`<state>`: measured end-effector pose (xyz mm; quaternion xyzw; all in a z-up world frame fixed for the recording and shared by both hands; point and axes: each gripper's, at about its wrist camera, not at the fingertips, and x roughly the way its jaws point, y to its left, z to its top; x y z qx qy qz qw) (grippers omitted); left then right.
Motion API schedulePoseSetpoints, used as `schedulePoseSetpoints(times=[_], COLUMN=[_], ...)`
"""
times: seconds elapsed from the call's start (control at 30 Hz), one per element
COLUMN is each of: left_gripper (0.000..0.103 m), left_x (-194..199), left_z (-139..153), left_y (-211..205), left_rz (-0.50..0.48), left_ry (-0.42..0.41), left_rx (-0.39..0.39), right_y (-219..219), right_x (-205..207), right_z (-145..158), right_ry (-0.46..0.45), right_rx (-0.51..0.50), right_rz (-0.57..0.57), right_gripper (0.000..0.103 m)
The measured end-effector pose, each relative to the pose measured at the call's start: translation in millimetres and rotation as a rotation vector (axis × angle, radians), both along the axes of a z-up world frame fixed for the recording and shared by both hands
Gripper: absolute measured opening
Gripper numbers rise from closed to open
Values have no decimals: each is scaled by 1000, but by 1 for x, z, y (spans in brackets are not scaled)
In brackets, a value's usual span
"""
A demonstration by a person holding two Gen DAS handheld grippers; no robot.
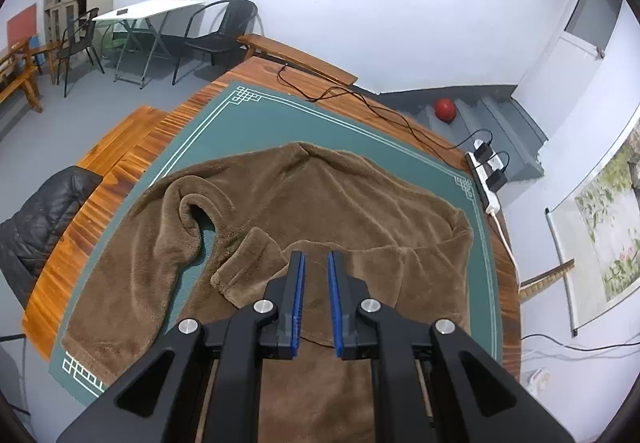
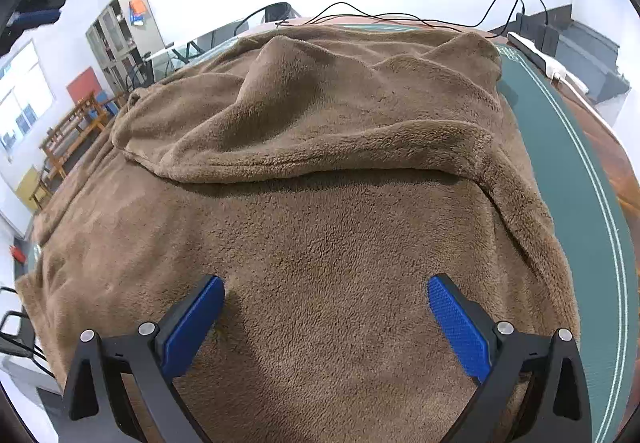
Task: Fold clothes
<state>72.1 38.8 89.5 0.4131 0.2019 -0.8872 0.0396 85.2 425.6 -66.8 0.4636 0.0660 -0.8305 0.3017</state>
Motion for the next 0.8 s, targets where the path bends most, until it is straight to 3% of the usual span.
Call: schedulePoseSetpoints(times=[0.1, 0.17, 0.43, 0.57, 0.7, 0.8], left_gripper=[14, 14, 20, 20, 24, 29], left_x=[-5, -15, -84, -118, -141, -152], left_z=[-2, -10, -88, -136, -169, -184], left_y=[-10, -16, -48, -49, -37, -36], left_rz=[-10, -31, -114, -207, -306, -347], left_ry=[0, -17, -204, -295, -336, -347], left_rx=[-10, -13, -69, -68, -124, -111], right_y=[6, 18, 13, -13, -38, -55], right_x=[-8, -20, -84, -112, -136, -155], right_z=[6, 23, 71, 72, 68, 65], right_ry=[-51, -18, 75, 101, 145, 175], right_rx=[-31, -33, 10, 82, 184, 248], right_rz=[24, -1, -33, 73, 190, 265], right_gripper=[103, 103, 103, 103, 103, 103])
